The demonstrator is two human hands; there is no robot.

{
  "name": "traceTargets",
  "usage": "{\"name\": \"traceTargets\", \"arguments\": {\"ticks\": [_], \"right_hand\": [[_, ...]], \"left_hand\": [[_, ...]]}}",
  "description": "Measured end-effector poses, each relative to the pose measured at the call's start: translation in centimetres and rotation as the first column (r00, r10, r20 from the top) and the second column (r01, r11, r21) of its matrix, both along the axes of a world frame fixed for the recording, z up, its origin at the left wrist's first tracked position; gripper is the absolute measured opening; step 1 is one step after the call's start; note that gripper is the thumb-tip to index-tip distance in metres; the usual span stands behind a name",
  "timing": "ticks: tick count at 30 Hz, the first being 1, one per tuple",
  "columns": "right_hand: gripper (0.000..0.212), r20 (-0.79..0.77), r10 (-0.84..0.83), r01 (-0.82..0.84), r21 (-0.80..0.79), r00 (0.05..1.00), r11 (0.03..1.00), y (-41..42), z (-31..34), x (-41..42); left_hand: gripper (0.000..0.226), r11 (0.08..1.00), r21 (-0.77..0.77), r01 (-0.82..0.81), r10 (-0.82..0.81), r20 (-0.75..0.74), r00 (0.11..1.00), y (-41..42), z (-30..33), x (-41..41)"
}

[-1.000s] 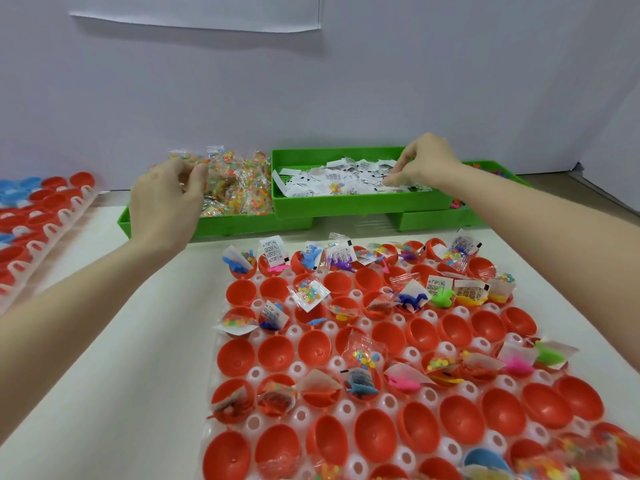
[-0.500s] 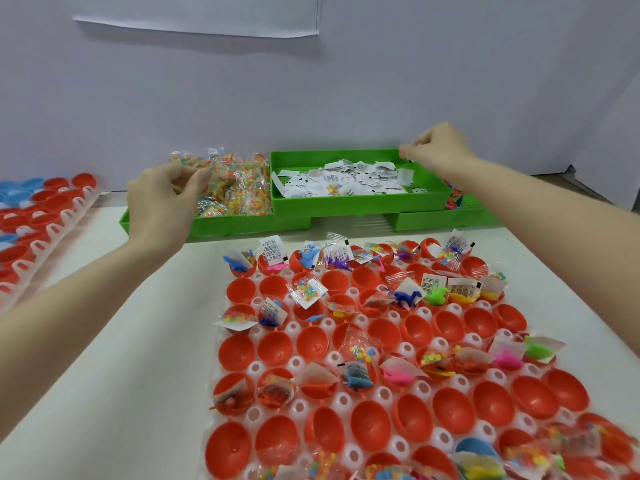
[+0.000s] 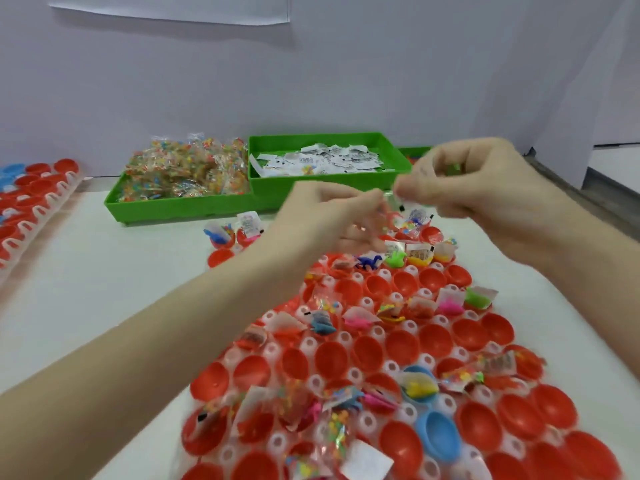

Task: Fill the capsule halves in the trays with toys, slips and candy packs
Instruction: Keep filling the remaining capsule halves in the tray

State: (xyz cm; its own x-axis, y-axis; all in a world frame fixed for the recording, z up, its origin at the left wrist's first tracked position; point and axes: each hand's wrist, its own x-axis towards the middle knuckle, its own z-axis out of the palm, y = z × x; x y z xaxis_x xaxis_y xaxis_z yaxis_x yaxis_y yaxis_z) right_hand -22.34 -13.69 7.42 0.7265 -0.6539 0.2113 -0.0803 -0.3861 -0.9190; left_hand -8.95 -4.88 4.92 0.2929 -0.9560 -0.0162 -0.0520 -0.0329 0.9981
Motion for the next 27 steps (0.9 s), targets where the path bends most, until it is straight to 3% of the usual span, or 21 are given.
{"name": "traceTargets", "arguments": {"ticks": [5, 11, 15, 17, 19, 20, 21, 24, 27], "right_hand": [[0.032, 0.107, -0.135, 0.140, -0.038, 0.985, 0.989, 2.5, -2.2, -4.4], [0.052, 0.077, -0.158, 0.163, -0.064, 0.984, 0.985, 4.5, -4.9, -8.4], [0.035, 0.067, -0.210, 0.215, -0.078, 0.975, 0.973, 6.2, -5.9, -10.3], [0.029, 0.030, -0.206, 0.208, -0.081, 0.978, 0.975, 7.3, -5.9, -11.2], [0.033, 0.029, -0.211, 0.213, -0.094, 0.977, 0.973, 7.6, -6.2, -11.5], [0.031, 0.015, -0.240, 0.240, -0.069, 0.971, 0.968, 7.4, -6.4, -11.7], [0.028, -0.007, -0.260, 0.260, -0.005, 0.966, 0.966, 7.4, -6.4, -12.0], [0.025, 0.030, -0.110, 0.106, 0.128, 0.993, 0.986, 8.3, -6.3, -13.2], [0.026, 0.082, -0.034, 0.030, 0.059, 0.996, 0.998, 9.4, -6.2, -14.5]], "left_hand": [[0.035, 0.972, 0.047, 0.228, -0.211, -0.237, 0.948, 1.7, 0.2, -4.9], [0.024, 0.901, 0.107, 0.420, -0.377, -0.283, 0.882, 3.6, -0.6, -7.0], [0.019, 0.899, 0.142, 0.415, -0.408, -0.076, 0.910, 4.2, -1.4, -8.1], [0.024, 0.922, 0.141, 0.360, -0.382, 0.195, 0.903, 4.6, -2.1, -8.5], [0.026, 0.944, 0.100, 0.315, -0.324, 0.477, 0.817, 4.8, -3.1, -8.9], [0.025, 0.949, 0.075, 0.305, -0.295, 0.547, 0.784, 5.1, -3.5, -9.1], [0.024, 0.951, 0.054, 0.304, -0.278, 0.580, 0.765, 5.4, -3.9, -9.3], [0.021, 0.947, 0.008, 0.322, -0.242, 0.675, 0.696, 6.2, -4.9, -10.0], [0.022, 0.942, -0.004, 0.337, -0.214, 0.764, 0.609, 6.7, -5.4, -10.4]]}}
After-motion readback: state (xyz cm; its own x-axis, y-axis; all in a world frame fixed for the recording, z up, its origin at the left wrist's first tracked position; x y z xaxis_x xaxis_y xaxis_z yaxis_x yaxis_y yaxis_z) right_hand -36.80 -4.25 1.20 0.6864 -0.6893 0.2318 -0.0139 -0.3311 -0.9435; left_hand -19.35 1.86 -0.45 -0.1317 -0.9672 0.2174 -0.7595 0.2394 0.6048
